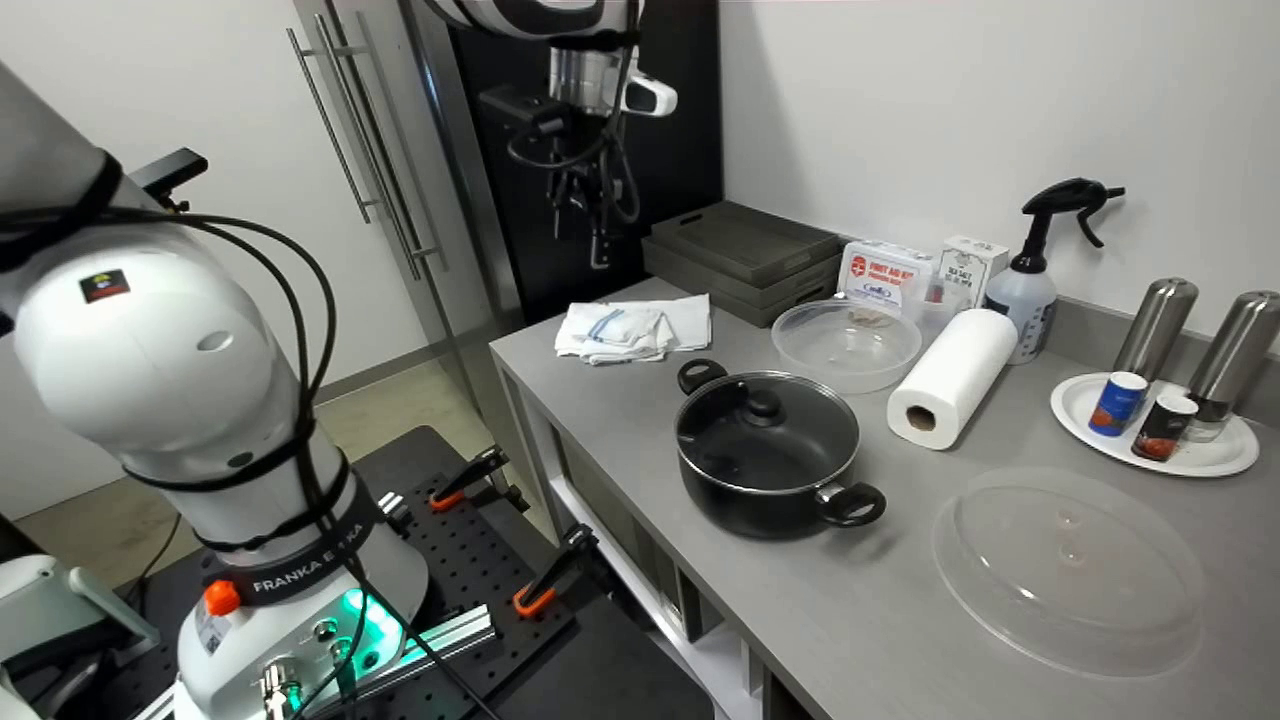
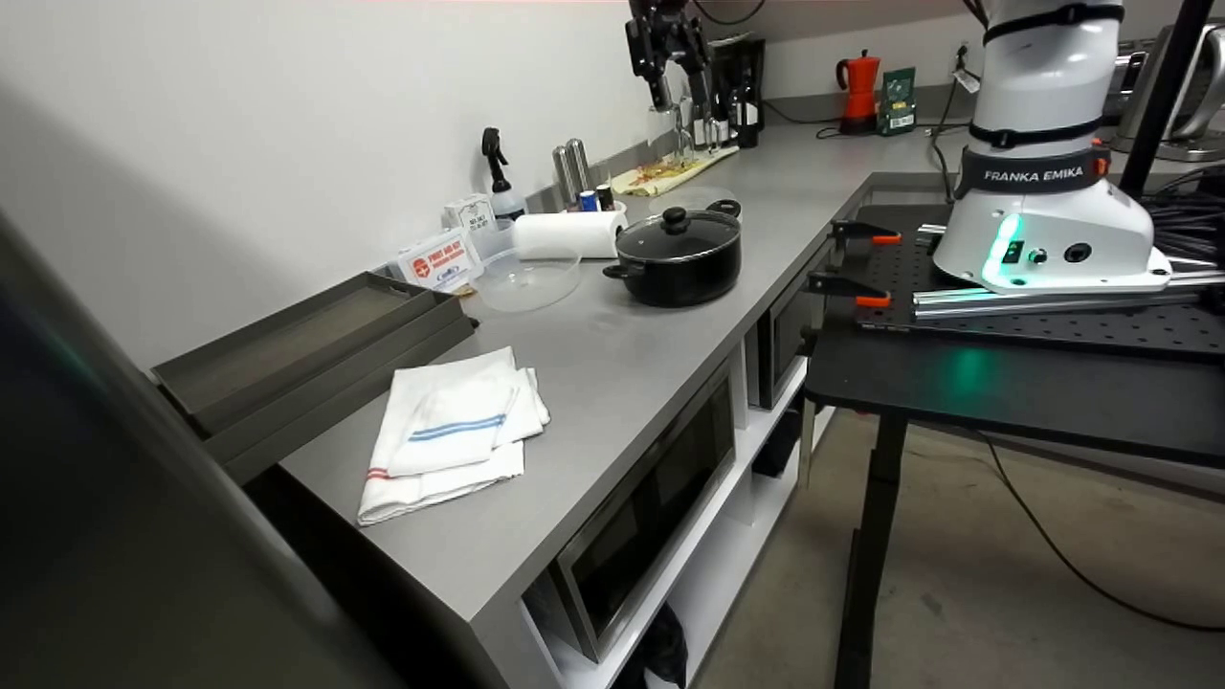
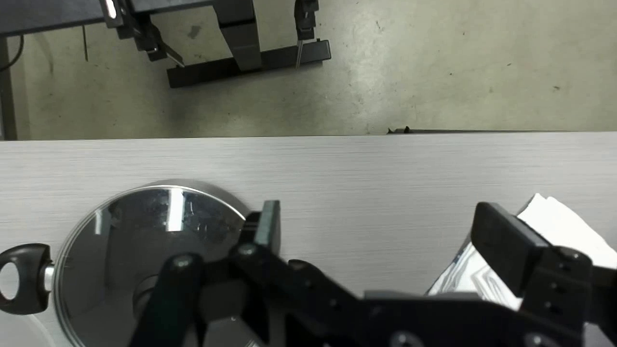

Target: Uncover the pot and put the lid on the table

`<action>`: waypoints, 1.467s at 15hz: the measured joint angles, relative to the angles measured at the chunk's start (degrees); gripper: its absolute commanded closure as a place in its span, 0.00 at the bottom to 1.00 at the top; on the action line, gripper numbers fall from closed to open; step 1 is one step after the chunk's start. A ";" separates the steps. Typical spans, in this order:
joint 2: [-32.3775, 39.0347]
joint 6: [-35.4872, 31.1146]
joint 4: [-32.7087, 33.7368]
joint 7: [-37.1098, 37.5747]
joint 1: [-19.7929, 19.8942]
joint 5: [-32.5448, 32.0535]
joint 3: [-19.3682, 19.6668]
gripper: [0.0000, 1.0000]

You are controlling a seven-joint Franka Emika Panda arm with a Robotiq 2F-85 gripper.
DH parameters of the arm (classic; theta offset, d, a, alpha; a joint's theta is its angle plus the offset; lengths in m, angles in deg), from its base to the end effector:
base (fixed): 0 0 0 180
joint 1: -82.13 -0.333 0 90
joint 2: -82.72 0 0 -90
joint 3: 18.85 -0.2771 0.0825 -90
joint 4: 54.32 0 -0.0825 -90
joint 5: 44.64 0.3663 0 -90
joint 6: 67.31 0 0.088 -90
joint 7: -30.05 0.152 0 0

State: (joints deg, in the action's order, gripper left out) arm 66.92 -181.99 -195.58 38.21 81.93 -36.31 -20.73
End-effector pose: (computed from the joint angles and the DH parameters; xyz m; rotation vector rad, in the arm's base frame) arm 0.4080 0.0288 0.3117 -3.0145 0.2742 0.2997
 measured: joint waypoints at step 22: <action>18.60 -13.78 11.05 4.44 6.34 -0.29 7.52 0.00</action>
State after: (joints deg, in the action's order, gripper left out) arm 85.52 -195.77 -184.53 42.65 88.28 -36.60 -13.21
